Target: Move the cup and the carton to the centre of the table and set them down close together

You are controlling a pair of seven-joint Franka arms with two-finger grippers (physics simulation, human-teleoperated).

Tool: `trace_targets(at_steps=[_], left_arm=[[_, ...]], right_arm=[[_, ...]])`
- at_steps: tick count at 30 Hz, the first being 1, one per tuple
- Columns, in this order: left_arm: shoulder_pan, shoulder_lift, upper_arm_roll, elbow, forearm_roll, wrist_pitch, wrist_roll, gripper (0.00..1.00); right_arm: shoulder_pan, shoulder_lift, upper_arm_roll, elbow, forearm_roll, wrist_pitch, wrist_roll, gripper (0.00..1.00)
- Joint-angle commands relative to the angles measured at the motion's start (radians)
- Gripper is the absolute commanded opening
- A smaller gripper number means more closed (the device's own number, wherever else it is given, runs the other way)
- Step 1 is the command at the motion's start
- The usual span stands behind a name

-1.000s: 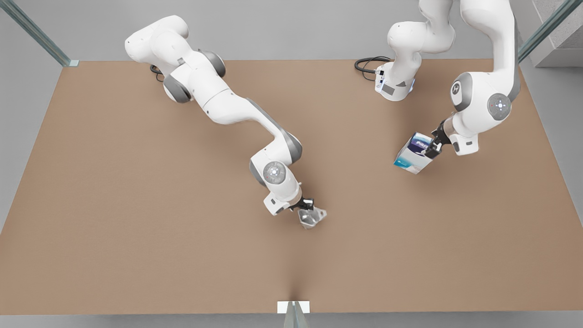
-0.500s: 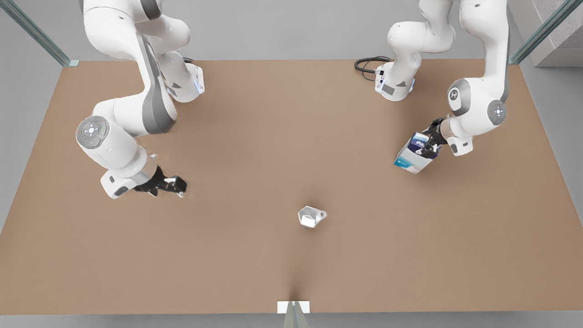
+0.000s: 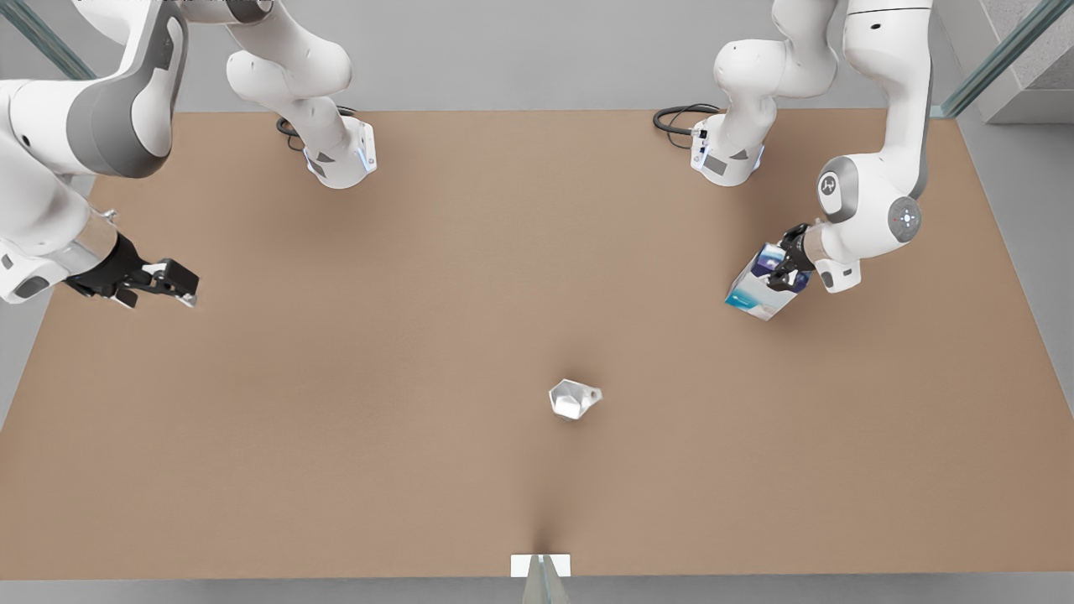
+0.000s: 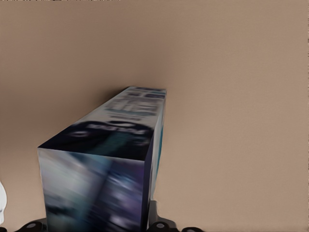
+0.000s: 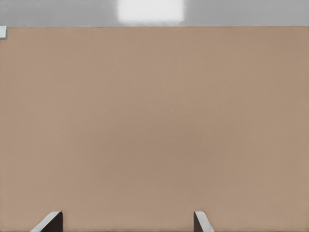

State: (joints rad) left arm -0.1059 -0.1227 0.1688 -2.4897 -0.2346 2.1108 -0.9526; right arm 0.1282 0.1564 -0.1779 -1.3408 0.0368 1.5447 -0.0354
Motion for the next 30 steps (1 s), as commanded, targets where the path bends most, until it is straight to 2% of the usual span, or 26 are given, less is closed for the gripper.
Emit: trace_targets(at_steps=[1,6,14,15,18,21,25,27,30], left_arm=[[0.000,0.000,0.000,0.000,-0.002,0.000,0.000,0.75],[0.000,-0.005,0.002,0.003,-0.011,-0.005,0.003,0.71],[-0.002,-0.040,-0.003,0.069,-0.011,-0.055,0.014,0.70],[-0.005,-0.037,-0.031,0.092,-0.012,-0.078,0.008,0.70],[-0.005,-0.008,-0.241,0.163,-0.020,-0.083,-0.075,0.71],[-0.005,0.072,-0.387,0.250,-0.092,-0.071,-0.129,0.71],[-0.026,0.173,-0.468,0.370,-0.115,-0.054,-0.163,0.71],[-0.092,0.281,-0.474,0.488,-0.114,-0.022,-0.245,0.71],[-0.221,0.380,-0.474,0.586,-0.107,0.055,-0.399,0.71]], right_arm=[[0.004,0.000,0.000,0.000,0.000,0.000,0.000,1.00],[0.005,-0.003,-0.018,0.002,0.005,-0.003,-0.001,1.00],[0.004,-0.008,-0.020,0.003,0.003,-0.003,-0.001,1.00],[0.004,-0.008,-0.020,0.003,0.003,-0.003,-0.001,1.00],[0.004,-0.005,-0.020,0.011,0.003,-0.003,-0.001,1.00],[0.004,-0.005,-0.020,0.011,0.003,-0.003,-0.001,1.00],[0.004,-0.005,-0.020,0.011,0.003,-0.002,-0.001,1.00],[0.004,-0.003,-0.020,0.011,0.003,-0.002,0.000,1.00],[0.004,-0.003,-0.020,0.011,0.005,0.000,-0.001,1.00]])
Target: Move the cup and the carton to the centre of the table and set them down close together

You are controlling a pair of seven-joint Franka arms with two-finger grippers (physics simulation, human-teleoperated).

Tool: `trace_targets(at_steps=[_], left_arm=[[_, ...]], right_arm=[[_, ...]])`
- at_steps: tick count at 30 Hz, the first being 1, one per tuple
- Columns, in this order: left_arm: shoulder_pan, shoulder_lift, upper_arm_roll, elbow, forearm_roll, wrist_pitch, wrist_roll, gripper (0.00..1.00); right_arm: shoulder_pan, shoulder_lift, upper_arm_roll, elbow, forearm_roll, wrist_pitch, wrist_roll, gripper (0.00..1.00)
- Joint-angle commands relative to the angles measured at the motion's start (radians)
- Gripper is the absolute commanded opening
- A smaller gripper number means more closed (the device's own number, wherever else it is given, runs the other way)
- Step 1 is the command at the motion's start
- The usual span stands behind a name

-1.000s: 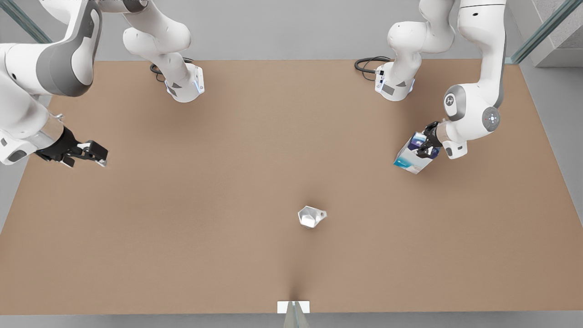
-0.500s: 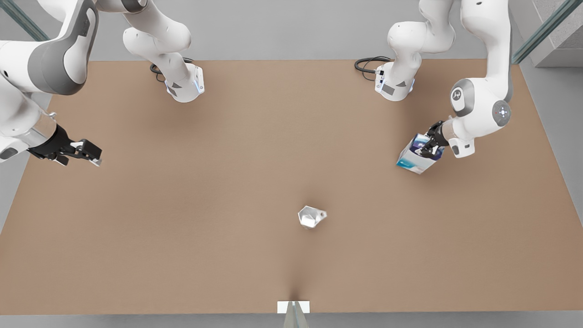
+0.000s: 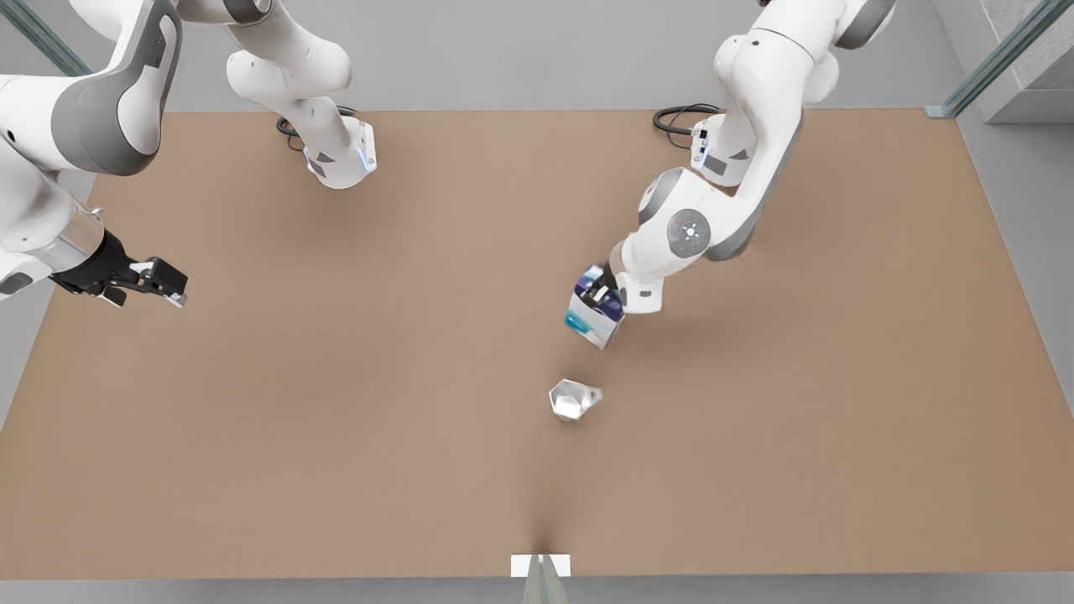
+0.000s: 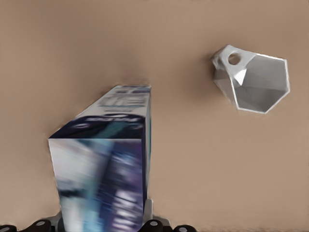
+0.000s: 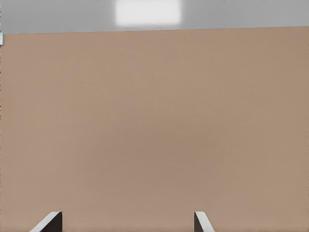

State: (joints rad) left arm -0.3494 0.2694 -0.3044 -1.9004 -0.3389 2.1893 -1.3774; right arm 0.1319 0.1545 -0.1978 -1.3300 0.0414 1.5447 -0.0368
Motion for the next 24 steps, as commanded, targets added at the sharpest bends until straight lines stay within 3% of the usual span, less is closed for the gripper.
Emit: trace_targets(at_steps=[1,6,7,8,9,18,20,24], left_arm=[[-0.013,0.010,-0.001,0.009,-0.003,0.013,-0.017,0.71],[-0.045,0.096,0.004,0.080,0.006,0.053,-0.052,0.71],[-0.045,0.100,0.004,0.080,0.006,0.058,-0.052,0.75],[-0.045,0.106,0.004,0.080,0.006,0.058,-0.052,0.91],[-0.045,0.111,0.004,0.080,0.032,0.058,-0.052,1.00],[-0.043,0.060,0.010,0.112,0.037,-0.031,-0.061,1.00],[-0.039,0.068,0.070,0.271,0.169,-0.209,0.010,1.00],[-0.037,0.051,0.436,0.429,0.279,-0.433,1.038,1.00]], right_arm=[[0.000,-0.001,0.000,0.000,0.000,0.000,0.000,1.00],[0.000,0.000,0.000,0.000,0.000,0.005,0.000,1.00],[0.000,0.000,0.000,0.000,0.002,0.006,0.000,1.00],[0.000,0.000,0.000,0.000,0.002,0.006,0.000,1.00],[0.000,0.000,0.000,0.000,0.002,0.006,0.000,1.00],[0.000,0.000,0.000,0.000,0.000,0.006,0.002,1.00],[-0.005,0.000,-0.002,0.002,0.000,0.006,0.000,1.00],[-0.005,0.000,-0.002,0.008,-0.002,0.006,0.000,1.00]])
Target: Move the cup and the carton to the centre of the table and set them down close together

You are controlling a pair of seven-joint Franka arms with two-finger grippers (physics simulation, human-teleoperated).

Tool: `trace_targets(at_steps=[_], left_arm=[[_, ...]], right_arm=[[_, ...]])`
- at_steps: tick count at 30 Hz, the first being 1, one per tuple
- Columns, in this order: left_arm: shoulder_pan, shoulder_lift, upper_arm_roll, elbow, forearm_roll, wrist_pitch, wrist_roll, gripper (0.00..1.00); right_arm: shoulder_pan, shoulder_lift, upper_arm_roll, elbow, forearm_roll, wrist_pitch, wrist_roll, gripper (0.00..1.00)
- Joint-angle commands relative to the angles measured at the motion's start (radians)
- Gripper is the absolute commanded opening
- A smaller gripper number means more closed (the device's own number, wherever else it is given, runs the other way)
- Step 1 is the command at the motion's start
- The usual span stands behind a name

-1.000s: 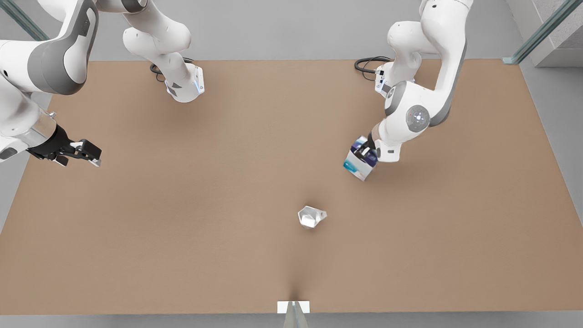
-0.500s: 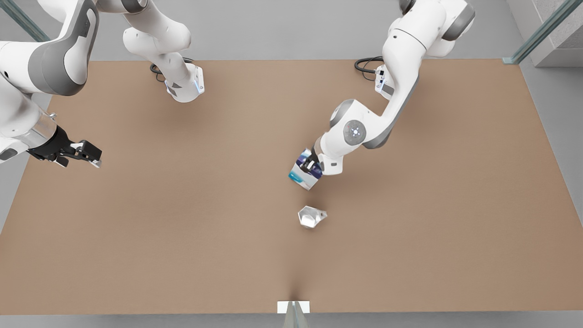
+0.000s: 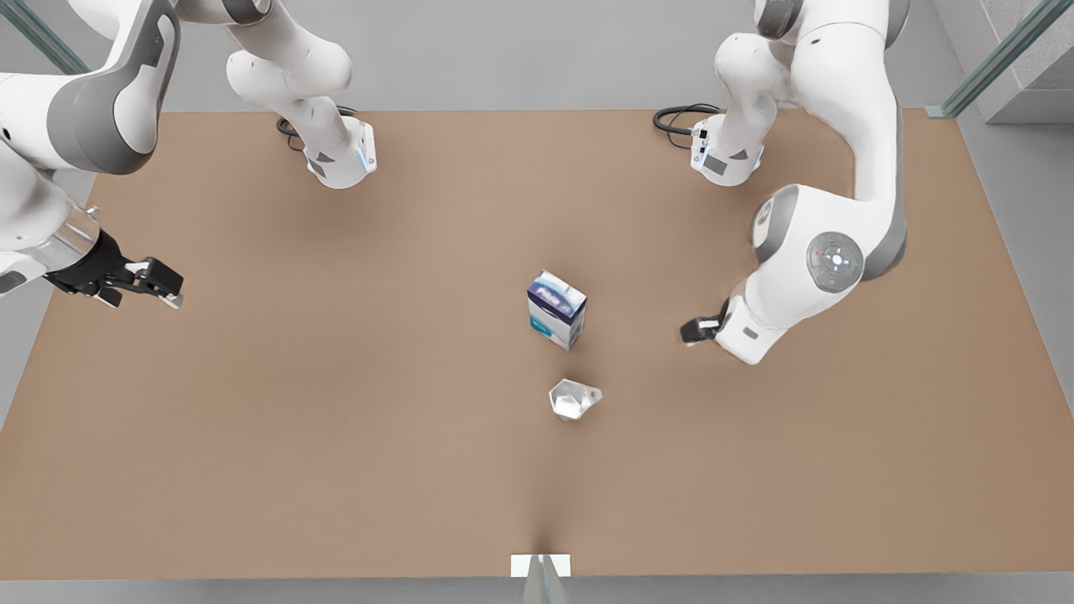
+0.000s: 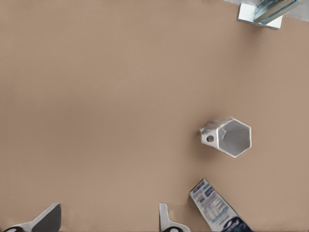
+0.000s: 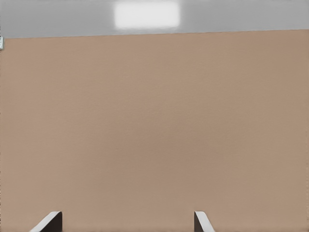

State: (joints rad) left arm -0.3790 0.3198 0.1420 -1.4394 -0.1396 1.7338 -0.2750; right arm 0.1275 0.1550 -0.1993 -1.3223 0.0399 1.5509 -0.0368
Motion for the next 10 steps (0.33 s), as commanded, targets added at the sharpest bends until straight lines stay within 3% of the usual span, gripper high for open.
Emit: trace_targets(at_steps=[1,2,4,8,10], left_arm=[[-0.005,0.001,0.008,0.019,0.087,-0.016,0.040,1.00],[0.005,-0.005,0.010,0.060,0.132,-0.051,0.140,1.00],[0.172,-0.045,-0.153,0.083,0.233,-0.059,0.263,1.00],[0.354,-0.034,-0.341,0.146,0.294,-0.059,0.263,1.00],[0.354,-0.030,-0.341,0.146,0.298,-0.057,0.257,1.00]], right_arm=[[0.000,0.000,0.000,0.000,0.000,0.000,0.000,1.00],[0.000,0.000,0.000,0.000,0.000,0.002,-0.002,1.00],[0.000,0.000,0.000,0.000,0.000,0.000,-0.005,1.00],[0.001,0.001,0.001,0.000,-0.002,-0.005,-0.005,1.00],[0.001,0.001,0.001,0.000,-0.002,-0.002,-0.003,1.00]])
